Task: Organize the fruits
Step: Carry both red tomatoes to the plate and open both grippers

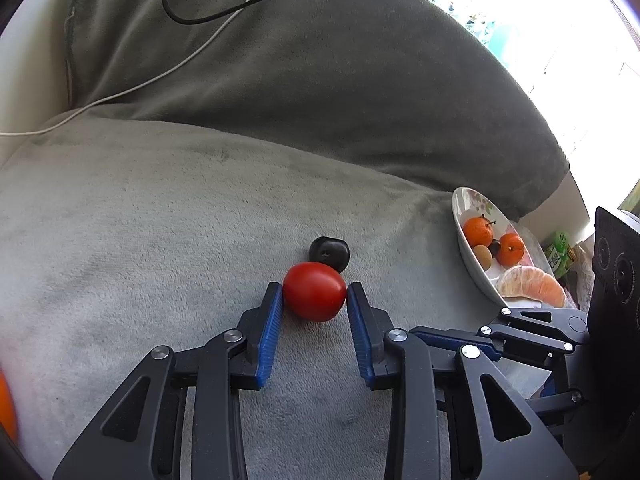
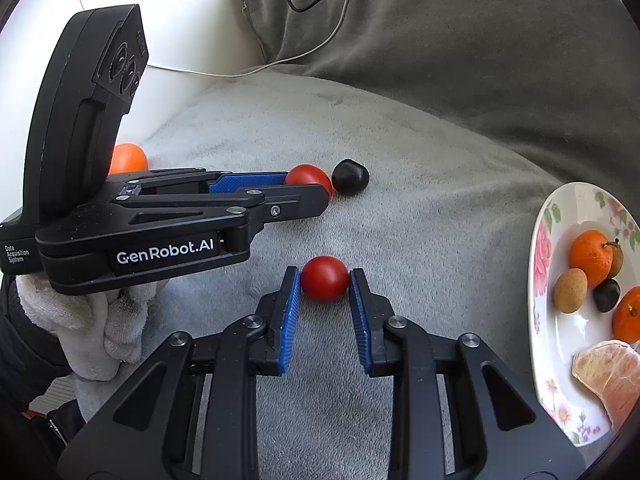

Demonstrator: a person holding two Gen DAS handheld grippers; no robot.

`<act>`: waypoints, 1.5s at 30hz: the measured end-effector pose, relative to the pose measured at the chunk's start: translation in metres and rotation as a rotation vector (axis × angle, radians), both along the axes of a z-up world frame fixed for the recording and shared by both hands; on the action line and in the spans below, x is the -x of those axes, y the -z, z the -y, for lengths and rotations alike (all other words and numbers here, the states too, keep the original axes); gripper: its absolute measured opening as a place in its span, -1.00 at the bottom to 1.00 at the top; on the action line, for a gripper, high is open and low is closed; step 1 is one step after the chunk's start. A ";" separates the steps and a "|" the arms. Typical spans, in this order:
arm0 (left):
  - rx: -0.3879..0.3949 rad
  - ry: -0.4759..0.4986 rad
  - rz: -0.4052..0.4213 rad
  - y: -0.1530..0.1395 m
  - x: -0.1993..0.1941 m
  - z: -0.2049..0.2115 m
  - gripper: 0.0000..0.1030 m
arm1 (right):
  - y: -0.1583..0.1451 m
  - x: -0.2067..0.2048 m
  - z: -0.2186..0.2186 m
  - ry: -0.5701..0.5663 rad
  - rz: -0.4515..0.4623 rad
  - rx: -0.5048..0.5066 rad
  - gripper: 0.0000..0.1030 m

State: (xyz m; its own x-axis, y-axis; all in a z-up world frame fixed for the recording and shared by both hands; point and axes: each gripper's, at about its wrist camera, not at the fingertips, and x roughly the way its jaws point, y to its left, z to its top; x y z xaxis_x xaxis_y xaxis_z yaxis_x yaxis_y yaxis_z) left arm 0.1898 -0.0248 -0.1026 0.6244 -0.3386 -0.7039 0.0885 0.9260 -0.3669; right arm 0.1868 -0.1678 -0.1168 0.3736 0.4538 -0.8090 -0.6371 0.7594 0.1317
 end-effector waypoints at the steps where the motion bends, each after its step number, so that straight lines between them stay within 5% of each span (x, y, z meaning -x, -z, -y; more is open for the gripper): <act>1: 0.001 -0.001 0.002 -0.001 0.000 0.000 -0.40 | -0.001 0.000 0.001 0.002 0.002 -0.002 -0.49; 24: -0.004 0.037 0.069 -0.028 0.018 0.033 -0.40 | -0.035 0.014 0.052 0.089 0.062 -0.038 -0.50; 45: 0.021 0.153 0.087 -0.034 0.016 0.104 -0.40 | -0.063 -0.004 0.137 0.256 0.132 -0.057 -0.50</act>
